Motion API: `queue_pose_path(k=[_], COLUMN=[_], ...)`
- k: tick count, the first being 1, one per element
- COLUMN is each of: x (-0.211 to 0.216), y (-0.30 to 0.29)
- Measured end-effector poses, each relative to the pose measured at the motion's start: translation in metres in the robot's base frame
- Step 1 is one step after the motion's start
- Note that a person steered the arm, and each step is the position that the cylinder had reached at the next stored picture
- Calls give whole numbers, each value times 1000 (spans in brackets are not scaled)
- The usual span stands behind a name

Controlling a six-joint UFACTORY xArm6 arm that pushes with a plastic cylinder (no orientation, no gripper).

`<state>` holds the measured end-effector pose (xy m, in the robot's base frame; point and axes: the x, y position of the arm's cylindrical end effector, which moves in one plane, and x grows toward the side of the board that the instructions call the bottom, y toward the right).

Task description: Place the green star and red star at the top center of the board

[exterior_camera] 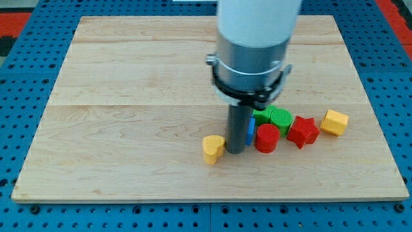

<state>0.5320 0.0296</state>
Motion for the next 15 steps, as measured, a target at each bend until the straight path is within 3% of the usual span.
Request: queue_pose_path(k=[3,4,6,7,9,12,14,15], x=[4,30,33,1,-51,-144,-221,-213], y=[-99,-33,138,159,54,-36,-54,-20])
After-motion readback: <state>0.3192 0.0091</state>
